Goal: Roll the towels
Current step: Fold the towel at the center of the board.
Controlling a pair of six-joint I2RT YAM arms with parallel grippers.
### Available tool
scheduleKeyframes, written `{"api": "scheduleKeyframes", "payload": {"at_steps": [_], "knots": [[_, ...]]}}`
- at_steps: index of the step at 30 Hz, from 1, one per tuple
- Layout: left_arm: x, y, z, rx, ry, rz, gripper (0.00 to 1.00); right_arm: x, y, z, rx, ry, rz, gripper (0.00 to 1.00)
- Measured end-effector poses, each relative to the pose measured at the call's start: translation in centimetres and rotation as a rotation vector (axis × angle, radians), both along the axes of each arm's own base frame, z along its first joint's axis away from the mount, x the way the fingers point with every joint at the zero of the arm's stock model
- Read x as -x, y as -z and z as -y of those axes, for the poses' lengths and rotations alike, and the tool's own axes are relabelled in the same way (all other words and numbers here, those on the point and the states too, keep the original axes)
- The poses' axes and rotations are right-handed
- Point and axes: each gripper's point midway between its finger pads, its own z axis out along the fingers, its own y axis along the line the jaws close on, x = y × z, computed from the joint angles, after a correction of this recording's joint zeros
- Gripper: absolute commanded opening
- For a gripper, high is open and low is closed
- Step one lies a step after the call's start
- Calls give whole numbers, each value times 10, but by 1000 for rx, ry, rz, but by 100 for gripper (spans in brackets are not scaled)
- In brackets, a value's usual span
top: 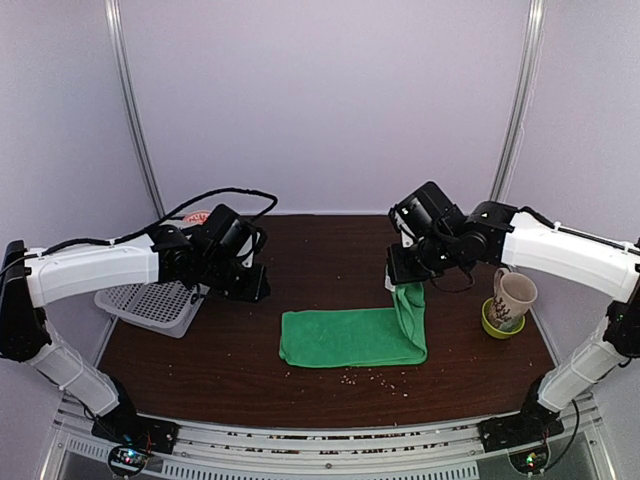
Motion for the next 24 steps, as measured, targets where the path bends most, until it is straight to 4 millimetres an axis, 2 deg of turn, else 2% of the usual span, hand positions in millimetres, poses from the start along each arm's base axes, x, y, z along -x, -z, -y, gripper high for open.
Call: {"api": "scheduleKeyframes", "payload": {"at_steps": [9, 24], "knots": [[9, 26, -16, -54, -22, -40, 14, 8, 15, -39, 22, -82, -28, 0], [17, 45, -27, -84, -44, -77, 13, 27, 55, -84, 59, -181, -97, 0]]}}
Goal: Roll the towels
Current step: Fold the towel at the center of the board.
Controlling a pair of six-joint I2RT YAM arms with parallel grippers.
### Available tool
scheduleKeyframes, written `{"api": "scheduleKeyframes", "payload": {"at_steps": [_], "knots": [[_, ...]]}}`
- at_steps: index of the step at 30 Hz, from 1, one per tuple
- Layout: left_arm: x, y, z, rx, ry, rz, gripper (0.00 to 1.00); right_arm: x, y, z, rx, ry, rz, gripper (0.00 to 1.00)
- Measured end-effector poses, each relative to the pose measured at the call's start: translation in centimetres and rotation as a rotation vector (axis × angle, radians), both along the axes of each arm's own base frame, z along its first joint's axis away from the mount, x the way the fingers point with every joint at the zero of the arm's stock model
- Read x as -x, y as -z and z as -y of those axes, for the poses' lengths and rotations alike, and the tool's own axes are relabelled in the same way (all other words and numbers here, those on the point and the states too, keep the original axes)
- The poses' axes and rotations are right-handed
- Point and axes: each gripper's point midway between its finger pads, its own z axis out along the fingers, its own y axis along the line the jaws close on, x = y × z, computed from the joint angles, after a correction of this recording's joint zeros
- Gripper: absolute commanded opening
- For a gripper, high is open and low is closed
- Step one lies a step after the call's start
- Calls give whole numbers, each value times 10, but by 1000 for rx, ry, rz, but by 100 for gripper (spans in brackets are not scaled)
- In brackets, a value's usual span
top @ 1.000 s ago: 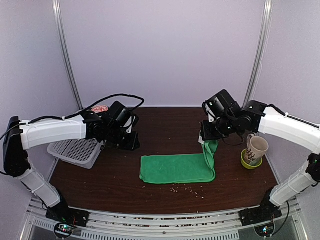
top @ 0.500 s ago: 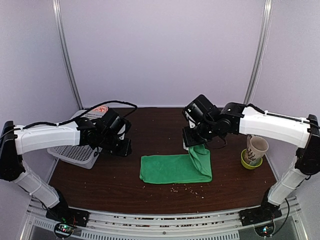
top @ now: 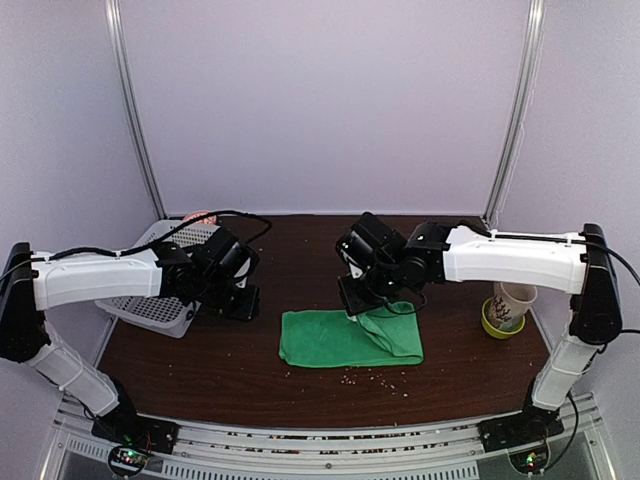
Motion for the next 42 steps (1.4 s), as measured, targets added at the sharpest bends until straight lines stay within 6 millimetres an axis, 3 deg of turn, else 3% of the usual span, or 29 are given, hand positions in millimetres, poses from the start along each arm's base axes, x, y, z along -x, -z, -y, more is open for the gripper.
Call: {"api": "scheduleKeyframes", "payload": {"at_steps": [5, 16, 29, 42], "knots": [[1, 3, -2, -5, -8, -5, 13, 0, 7, -14, -4, -13, -11, 0], [2, 9, -8, -20, -22, -10, 13, -5, -5, -46, -49, -42, 6, 0], [2, 1, -23, -11, -78, 28, 13, 2, 7, -70, -45, -83, -18, 0], [6, 11, -28, -24, -92, 8, 13, 10, 27, -84, -22, -112, -51, 0]]}}
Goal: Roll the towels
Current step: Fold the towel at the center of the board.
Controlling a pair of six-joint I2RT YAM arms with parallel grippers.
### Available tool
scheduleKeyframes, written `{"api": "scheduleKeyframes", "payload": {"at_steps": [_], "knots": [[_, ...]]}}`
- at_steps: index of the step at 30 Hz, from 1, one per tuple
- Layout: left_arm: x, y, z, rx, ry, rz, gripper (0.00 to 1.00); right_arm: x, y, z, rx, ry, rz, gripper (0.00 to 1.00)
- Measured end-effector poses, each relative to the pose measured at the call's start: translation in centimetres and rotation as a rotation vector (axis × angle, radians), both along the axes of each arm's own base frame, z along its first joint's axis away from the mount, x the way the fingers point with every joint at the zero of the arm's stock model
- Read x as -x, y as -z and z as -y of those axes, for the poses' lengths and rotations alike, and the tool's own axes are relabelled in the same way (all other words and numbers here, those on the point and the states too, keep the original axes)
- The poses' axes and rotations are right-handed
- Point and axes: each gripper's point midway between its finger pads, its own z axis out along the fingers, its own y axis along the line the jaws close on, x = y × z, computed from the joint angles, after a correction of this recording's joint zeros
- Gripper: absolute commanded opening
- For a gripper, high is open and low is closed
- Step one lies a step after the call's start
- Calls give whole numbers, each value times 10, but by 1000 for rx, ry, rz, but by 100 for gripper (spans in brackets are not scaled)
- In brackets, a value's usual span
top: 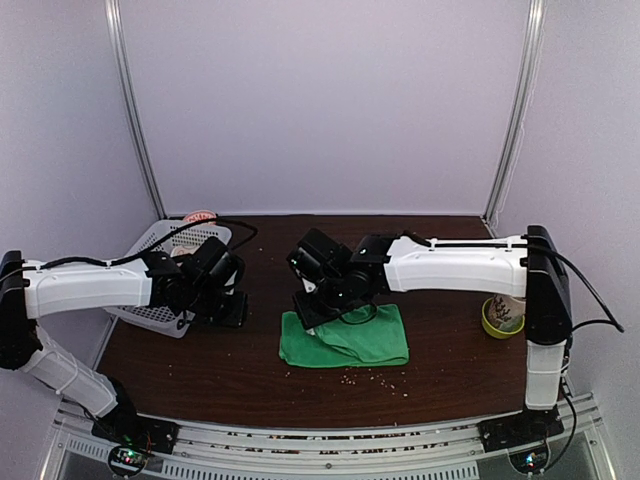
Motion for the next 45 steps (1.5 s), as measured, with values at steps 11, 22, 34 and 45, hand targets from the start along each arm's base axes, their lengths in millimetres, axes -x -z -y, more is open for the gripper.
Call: {"api": "scheduleKeyframes", "payload": {"at_steps": [11, 22, 34, 45], "knots": [[3, 5, -3, -4, -5, -9, 13, 8, 2, -19, -21, -22, -19, 0], [6, 11, -5, -8, -10, -23, 13, 19, 33, -28, 6, -49, -93, 53], [4, 10, 3, 3, 12, -35, 11, 8, -45, 11, -115, -7, -4, 48], [-19, 11, 95, 87, 209, -86, 7, -3, 22, 142, 7, 229, -30, 42]]}}
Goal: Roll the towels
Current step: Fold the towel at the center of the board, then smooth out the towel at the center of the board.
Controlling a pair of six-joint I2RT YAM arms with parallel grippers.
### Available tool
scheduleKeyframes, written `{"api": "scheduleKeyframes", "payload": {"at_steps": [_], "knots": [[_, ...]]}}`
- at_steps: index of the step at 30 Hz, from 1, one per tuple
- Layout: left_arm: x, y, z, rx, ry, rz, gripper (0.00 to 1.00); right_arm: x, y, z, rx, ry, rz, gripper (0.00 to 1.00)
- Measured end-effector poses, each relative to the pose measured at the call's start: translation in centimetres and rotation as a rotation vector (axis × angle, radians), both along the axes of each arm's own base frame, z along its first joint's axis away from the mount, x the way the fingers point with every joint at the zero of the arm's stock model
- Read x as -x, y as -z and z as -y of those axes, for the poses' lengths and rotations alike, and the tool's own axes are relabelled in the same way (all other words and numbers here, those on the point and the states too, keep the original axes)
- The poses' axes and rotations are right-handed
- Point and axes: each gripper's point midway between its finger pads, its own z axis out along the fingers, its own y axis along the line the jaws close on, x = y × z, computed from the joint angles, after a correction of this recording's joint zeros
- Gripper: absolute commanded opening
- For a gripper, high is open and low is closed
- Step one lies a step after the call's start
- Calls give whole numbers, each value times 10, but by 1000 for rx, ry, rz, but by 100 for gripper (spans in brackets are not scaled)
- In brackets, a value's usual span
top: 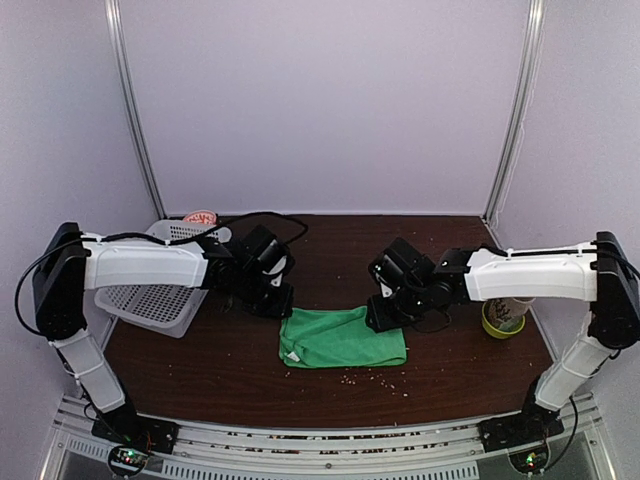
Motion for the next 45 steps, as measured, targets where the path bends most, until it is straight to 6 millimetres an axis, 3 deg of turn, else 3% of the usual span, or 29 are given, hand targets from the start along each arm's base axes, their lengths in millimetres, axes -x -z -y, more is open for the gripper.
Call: {"api": "scheduleKeyframes", "payload": {"at_steps": [3, 6, 10, 12, 17, 27, 34, 40, 42, 45], "knots": [[4, 3, 30, 12, 73, -9, 5, 8, 12, 2, 3, 1, -19, 42], [11, 6, 54, 27, 135, -24, 2, 7, 12, 0, -11, 1, -11, 42], [25, 24, 64, 7, 183, -65, 0, 4, 3, -2, -38, 3, 13, 42], [32, 37, 61, -16, 195, -92, 0, 4, -1, -1, -47, 4, 20, 42], [55, 69, 30, -91, 193, -162, 0, 4, -4, -1, -53, 7, 28, 42], [73, 67, -4, -118, 163, -160, 0, 1, -6, -2, -65, 23, 36, 42], [69, 47, -3, -97, 161, -120, 1, 4, 5, 4, -48, 36, 29, 41], [56, -11, 1, -14, 162, 1, 9, 19, 34, 20, 4, 33, -23, 39], [44, -34, 7, 31, 151, 46, 6, 23, 40, 23, 10, 29, -39, 38], [21, -46, 14, 52, 122, 73, 9, 25, 39, 19, -2, 24, -41, 37]]}}
